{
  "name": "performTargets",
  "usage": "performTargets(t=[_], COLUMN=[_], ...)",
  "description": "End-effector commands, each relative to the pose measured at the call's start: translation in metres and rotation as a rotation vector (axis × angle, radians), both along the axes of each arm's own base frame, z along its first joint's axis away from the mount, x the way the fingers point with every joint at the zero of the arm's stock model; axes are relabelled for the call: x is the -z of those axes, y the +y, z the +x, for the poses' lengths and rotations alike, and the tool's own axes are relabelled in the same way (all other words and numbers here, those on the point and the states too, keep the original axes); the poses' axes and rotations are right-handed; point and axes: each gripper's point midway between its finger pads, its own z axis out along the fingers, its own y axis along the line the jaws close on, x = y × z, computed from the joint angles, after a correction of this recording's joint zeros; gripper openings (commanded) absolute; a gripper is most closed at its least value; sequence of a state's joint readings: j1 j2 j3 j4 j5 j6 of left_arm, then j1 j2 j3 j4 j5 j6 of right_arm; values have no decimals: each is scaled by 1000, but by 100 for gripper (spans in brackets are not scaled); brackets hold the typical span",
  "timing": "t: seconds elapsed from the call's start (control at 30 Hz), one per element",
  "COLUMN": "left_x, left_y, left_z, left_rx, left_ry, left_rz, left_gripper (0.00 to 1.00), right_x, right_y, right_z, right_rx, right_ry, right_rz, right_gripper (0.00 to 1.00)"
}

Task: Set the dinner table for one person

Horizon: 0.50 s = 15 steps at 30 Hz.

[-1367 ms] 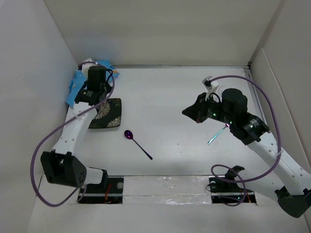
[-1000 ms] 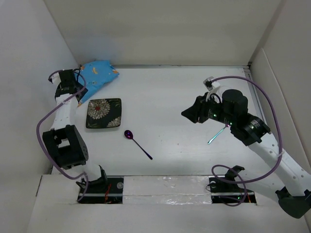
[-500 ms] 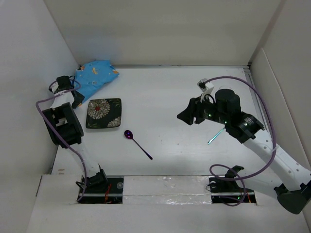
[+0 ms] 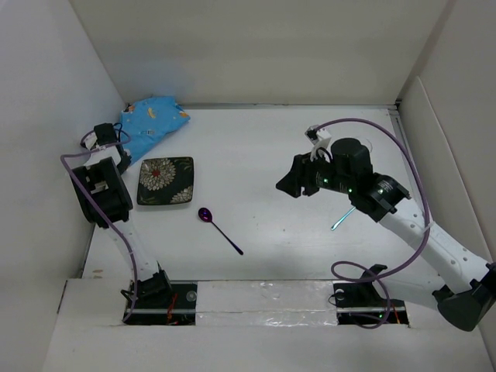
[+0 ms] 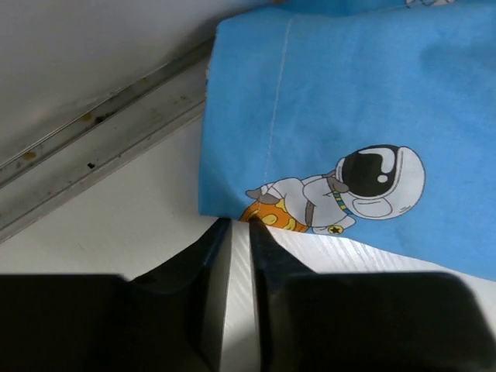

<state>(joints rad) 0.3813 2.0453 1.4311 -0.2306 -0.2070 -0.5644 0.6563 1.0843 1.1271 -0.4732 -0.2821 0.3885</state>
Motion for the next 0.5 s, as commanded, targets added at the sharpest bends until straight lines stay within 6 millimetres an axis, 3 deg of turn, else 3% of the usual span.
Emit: performTargets(t=[0.0,0.03,0.2,0.33,0.37,0.4,0.43,0.47], left_x=[-19,-21,-49,-48,-47,-46,-45,-46], left_y=[7,4,4,4,2,2,2,3], left_z=[24,27,46,40,33,29,25,25], left_rx=[3,12,48,28,20,17,13,9], left_ry=[-81,-83,-108,-95,-91,-89,-90,-102], left_rz=[14,19,109,104,106,110,116,126], left_gripper=[12,1,0,0,8,8,25,33], right_x=[-39,-47,-50,-46,-45,-46,-46,-46], right_y=[8,9,15,23,23,26,26,27], right_z=[5,6,8,6,7,5,5,6], right_rx=[0,0,-7,-21,-21,-29,-29,-29], right_ry=[-65,-77,-74,-58,-59,-62,-60,-64], right_rz=[64,75,85,81,82,84,85,88], right_gripper=[57,56,56,56,56,56,56,56])
